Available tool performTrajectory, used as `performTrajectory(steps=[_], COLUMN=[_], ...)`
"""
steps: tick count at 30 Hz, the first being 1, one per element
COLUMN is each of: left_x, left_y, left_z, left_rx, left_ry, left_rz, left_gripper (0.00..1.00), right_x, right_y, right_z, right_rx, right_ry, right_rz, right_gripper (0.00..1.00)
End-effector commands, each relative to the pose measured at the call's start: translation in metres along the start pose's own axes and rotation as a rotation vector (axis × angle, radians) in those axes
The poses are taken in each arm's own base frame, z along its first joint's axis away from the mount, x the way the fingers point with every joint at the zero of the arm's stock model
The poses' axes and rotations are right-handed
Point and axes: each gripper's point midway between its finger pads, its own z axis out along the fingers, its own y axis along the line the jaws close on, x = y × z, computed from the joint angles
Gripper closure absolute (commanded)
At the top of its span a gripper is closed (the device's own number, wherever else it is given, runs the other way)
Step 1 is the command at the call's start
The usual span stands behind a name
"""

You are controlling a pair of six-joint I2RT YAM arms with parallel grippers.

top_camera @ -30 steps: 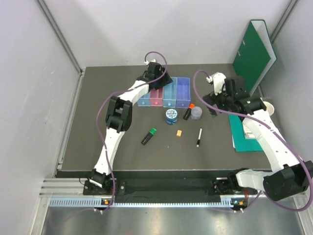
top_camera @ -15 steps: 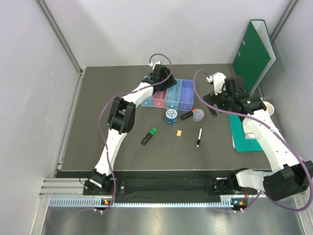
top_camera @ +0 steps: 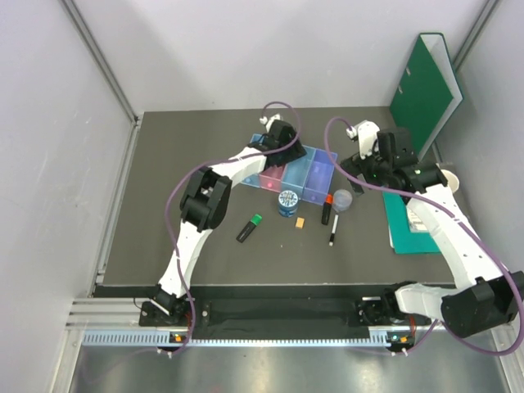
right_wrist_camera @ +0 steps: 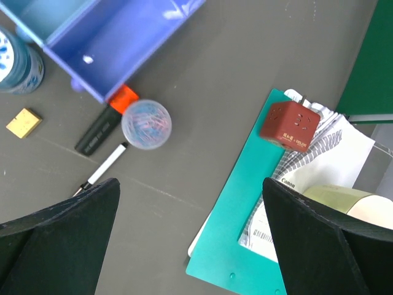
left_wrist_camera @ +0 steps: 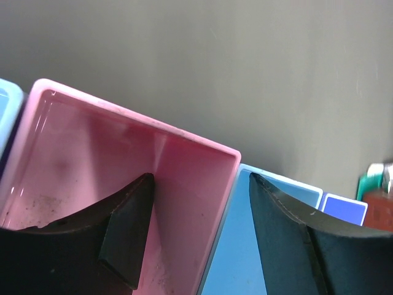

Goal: Sort the stationery into containers
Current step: Move the storage box to the center of the board.

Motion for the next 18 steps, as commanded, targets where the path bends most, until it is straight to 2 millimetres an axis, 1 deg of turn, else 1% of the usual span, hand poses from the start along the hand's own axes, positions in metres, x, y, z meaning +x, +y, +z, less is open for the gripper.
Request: performTrajectory(steps=[1, 3, 4, 5, 6, 7, 8, 9, 10, 11, 12, 13, 15, 16, 17, 18], left_x=[0.094, 0.087, 0.082, 0.077, 0.071, 0.063, 0.057, 0.051, 0.043, 0.035, 0.034, 0.024, 0.017, 0.011, 0.010, 0.005], left_y=[0.020, 0.018, 0.017, 0.018, 0.017, 0.018, 0.016, 0.018, 0.022, 0.022, 0.026, 0.029, 0.044, 0.043, 0.048, 0.052], left_z=[-0.008, -0.007, -0.007, -0.006, -0.006, -0.007, -0.009, -0.011, -0.013, -0.018, -0.021, -0.026, -0.033, -0.040, -0.043, -0.047], left_rx=[-0.098, -0.098, -0.087, -0.082, -0.067, -0.050, -0.034, -0.025, -0.022, -0.014, -0.025, -0.026, -0.044, -0.041, -0.035, -0.036], left_ry=[0.265, 0.246, 0.239, 0.233, 0.226, 0.230, 0.224, 0.218, 0.211, 0.201, 0.205, 0.195, 0.206, 0.203, 0.214, 0.219], left_rz=[-0.072, -0.051, -0.043, -0.035, -0.005, 0.003, 0.022, 0.068, 0.090, 0.141, 0.164, 0.181, 0.229, 0.243, 0.273, 0.274], left_gripper=[0.32, 0.31, 0.27, 0.26, 0.23, 0.19, 0.09, 0.03, 0.01, 0.01, 0.01, 0.01, 0.01, 0.01, 0.01, 0.01], right_x=[-0.022, -0.021, -0.017, -0.013, -0.005, -0.002, 0.000, 0.002, 0.002, -0.001, -0.003, -0.008, -0.014, -0.019, -0.020, -0.020], right_y=[-0.006, -0.005, -0.002, -0.001, 0.003, 0.005, 0.008, 0.011, 0.011, 0.016, 0.017, 0.017, 0.017, 0.017, 0.020, 0.021], right_z=[-0.014, -0.013, -0.011, -0.008, -0.003, 0.001, 0.004, 0.006, 0.010, 0.012, 0.014, 0.019, 0.025, 0.032, 0.036, 0.041], right_rx=[0.024, 0.018, 0.010, 0.003, -0.012, -0.021, -0.030, -0.044, -0.042, -0.075, -0.080, -0.081, -0.082, -0.085, -0.095, -0.101], right_ry=[-0.095, -0.092, -0.081, -0.072, -0.049, -0.037, -0.031, -0.030, -0.034, -0.050, -0.056, -0.069, -0.085, -0.096, -0.103, -0.107], right_rz=[0.002, 0.001, 0.000, -0.008, -0.015, -0.016, -0.016, -0.020, -0.021, -0.024, -0.026, -0.026, -0.016, 0.007, 0.021, 0.038], right_gripper=[0.00, 0.00, 0.00, 0.00, 0.00, 0.00, 0.00, 0.00, 0.00, 0.00, 0.00, 0.00, 0.00, 0.00, 0.00, 0.00])
